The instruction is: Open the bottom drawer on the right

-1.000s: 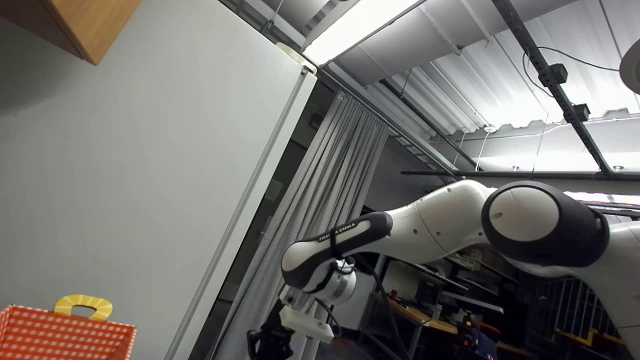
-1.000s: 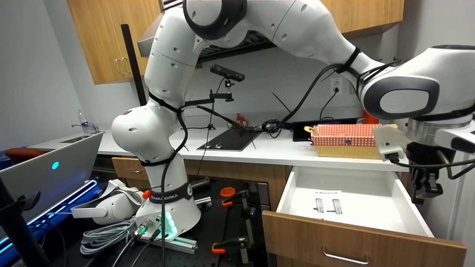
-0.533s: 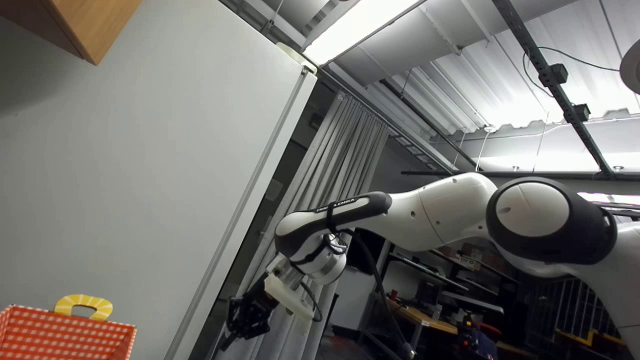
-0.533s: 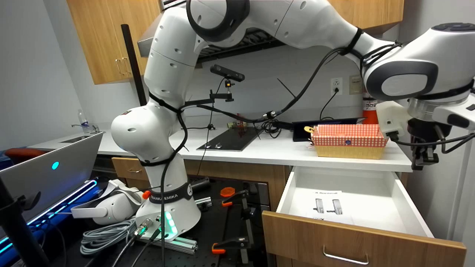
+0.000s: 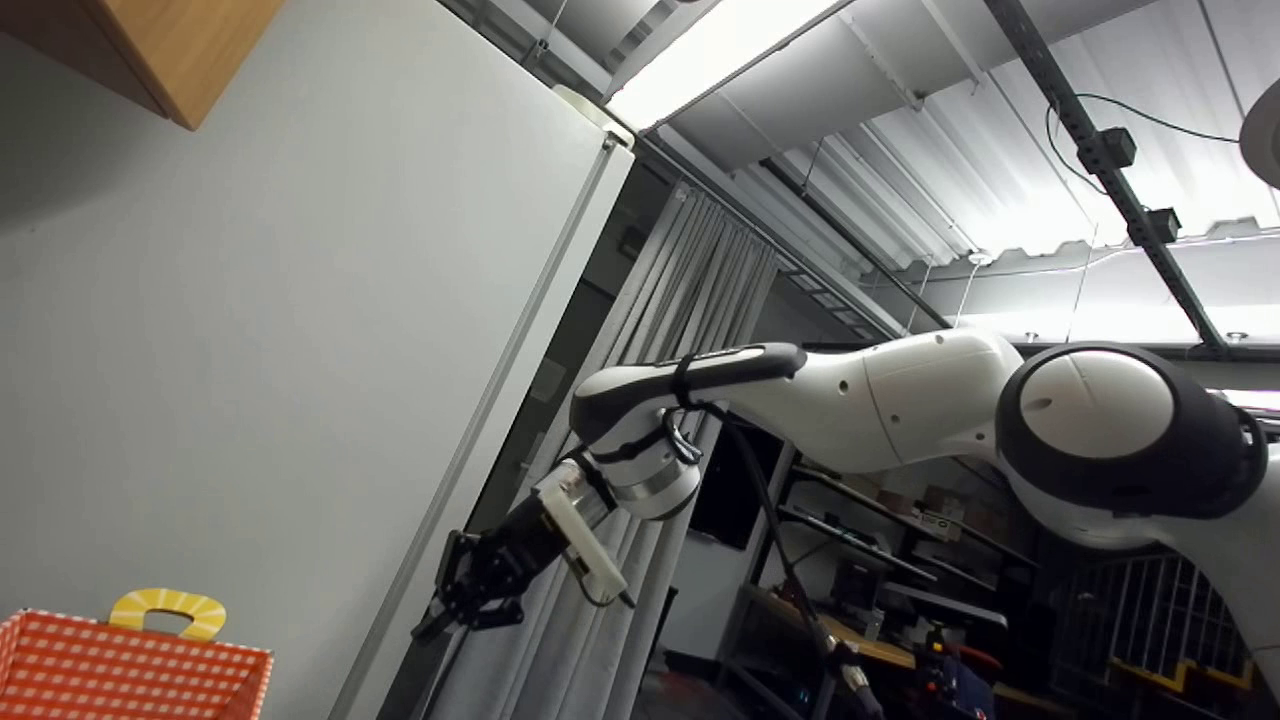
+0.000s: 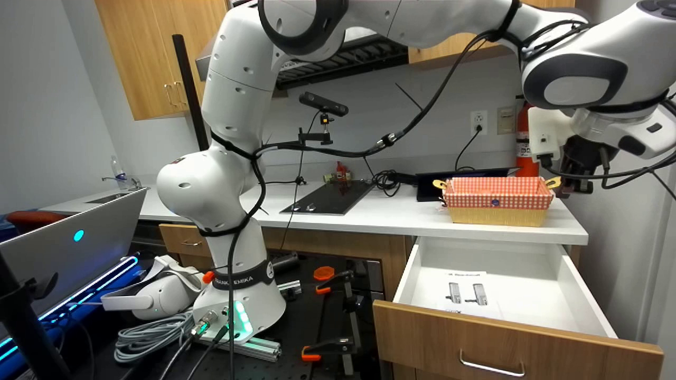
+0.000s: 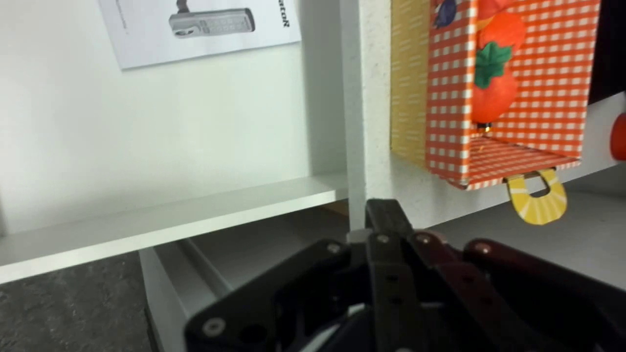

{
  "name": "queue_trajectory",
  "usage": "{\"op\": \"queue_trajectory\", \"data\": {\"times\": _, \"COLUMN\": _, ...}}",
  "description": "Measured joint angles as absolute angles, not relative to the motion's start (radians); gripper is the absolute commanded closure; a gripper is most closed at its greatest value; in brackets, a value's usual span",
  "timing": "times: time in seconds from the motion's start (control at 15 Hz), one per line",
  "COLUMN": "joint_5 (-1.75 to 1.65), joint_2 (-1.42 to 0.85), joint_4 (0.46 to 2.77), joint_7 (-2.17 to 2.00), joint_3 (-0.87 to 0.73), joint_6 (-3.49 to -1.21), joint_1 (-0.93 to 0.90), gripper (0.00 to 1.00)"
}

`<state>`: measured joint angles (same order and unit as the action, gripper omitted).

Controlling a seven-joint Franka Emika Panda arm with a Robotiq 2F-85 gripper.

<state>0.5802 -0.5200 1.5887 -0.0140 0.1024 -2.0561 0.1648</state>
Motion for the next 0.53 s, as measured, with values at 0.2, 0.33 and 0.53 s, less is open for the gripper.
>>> {"op": "queue_trajectory", "data": {"times": 0.2, "joint_5": 0.624, "joint_2": -0.498, "joint_4": 1.581, "joint_7": 0.002, "joint_3": 0.101, "joint_6": -1.962, "joint_1": 0.172, "gripper": 0.51}}
{"op": "queue_trajectory", "data": {"times": 0.33, "joint_5": 0.645, "joint_2": -0.489, "joint_4": 1.574, "joint_7": 0.008, "joint_3": 0.095, "joint_6": -1.909, "joint_1": 0.175, "gripper": 0.35}}
{"op": "queue_trajectory", "data": {"times": 0.53, "joint_5": 0.665, "joint_2": -0.480, "joint_4": 1.564, "joint_7": 0.016, "joint_3": 0.084, "joint_6": -1.841, "joint_1": 0.178, "gripper": 0.13}}
